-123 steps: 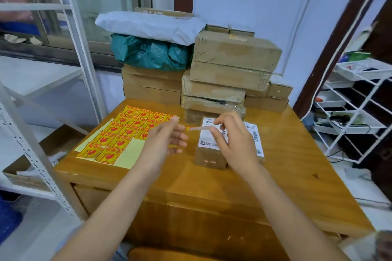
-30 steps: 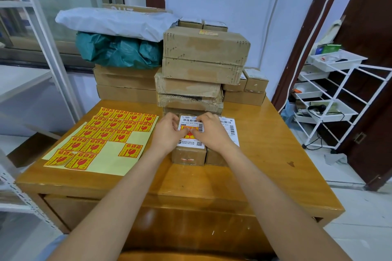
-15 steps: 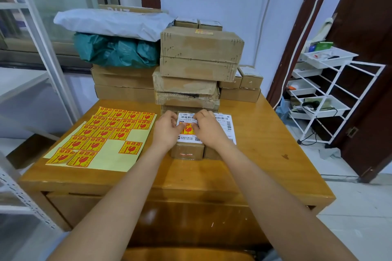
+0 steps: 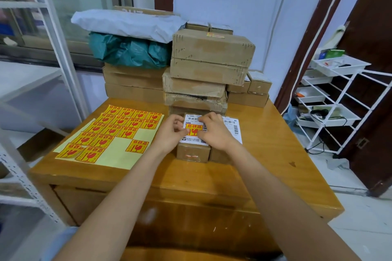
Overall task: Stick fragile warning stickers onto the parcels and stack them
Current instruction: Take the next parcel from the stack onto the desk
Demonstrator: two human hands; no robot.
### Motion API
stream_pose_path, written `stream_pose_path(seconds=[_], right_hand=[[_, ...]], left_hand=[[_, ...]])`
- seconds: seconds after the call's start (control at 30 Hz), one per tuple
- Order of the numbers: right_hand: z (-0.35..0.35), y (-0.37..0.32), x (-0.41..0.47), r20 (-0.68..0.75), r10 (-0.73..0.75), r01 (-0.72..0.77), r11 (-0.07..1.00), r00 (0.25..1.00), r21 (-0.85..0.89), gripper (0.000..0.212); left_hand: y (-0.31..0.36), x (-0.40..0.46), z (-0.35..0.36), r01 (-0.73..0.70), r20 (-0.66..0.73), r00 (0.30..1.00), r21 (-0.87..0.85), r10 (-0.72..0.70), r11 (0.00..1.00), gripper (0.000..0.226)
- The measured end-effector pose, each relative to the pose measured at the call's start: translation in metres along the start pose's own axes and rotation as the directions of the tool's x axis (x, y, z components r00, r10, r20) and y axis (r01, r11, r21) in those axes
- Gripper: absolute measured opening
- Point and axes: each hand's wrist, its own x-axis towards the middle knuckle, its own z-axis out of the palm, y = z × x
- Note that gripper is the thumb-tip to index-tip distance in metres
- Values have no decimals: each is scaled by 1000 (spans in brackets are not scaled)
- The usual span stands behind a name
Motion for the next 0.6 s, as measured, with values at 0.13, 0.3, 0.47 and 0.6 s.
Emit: stream_pose_path(seconds=[0.13,0.3,0.47,0.6], right_hand=[[-2,-1,-1,7,11,-12,999,1000,48,57],[-1,1,-2,4,5,-5,999,1000,46,55],[-1,-2,-1,-27,-10,7,995,1000,-95,51],[-9,-16,-1,-158,-66,28,972,985,-234,48]], left_hand=[[-2,-5,-4,7,42,999,-44,-5,999,31],[-4,-6,-4,42,37,999,-85,-39,996,29],[4,-10,-12,18,50,999,-135,-11,991,35],[11,-19,-31,-62,26,997,-128,66,990,34]])
